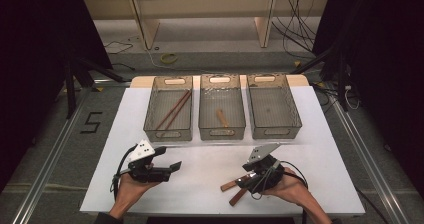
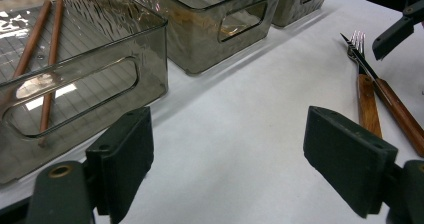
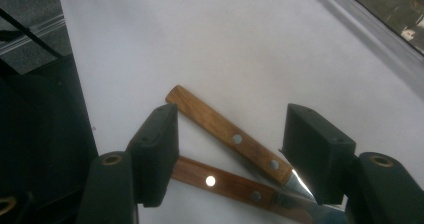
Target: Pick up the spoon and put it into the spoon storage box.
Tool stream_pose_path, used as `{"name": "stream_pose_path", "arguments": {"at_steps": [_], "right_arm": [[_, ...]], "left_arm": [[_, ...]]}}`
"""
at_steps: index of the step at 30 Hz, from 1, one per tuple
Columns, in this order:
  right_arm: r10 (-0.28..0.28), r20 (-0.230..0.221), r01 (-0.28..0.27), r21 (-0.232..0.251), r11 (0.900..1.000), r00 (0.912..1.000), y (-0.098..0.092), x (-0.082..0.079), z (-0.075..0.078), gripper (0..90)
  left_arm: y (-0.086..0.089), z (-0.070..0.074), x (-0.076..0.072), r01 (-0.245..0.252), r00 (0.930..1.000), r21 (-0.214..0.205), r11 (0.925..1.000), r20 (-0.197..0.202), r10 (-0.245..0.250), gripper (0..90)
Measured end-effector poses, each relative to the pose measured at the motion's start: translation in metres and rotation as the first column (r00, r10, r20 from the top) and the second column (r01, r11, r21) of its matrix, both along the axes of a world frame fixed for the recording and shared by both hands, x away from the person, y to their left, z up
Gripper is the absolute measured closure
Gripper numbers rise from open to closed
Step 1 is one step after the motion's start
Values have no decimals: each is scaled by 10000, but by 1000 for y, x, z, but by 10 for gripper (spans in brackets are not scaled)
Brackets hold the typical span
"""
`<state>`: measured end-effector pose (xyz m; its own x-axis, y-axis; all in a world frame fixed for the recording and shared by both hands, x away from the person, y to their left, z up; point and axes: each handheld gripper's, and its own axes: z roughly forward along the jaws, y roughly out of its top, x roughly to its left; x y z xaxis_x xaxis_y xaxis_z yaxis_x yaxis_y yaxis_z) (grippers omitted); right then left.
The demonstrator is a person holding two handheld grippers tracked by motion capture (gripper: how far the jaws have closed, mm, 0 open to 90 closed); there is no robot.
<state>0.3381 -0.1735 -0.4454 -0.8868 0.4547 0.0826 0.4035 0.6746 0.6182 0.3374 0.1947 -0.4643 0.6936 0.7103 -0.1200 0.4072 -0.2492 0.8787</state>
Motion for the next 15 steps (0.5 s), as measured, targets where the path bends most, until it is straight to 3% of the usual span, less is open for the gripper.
{"name": "stream_pose_path", "arguments": {"at_steps": [15], "right_arm": [[-196, 111, 197, -47, 9998, 9997, 9, -10, -12, 704]], "left_arm": [[-1, 0, 0, -16, 10000, -7, 10000, 2, 16, 195]]}}
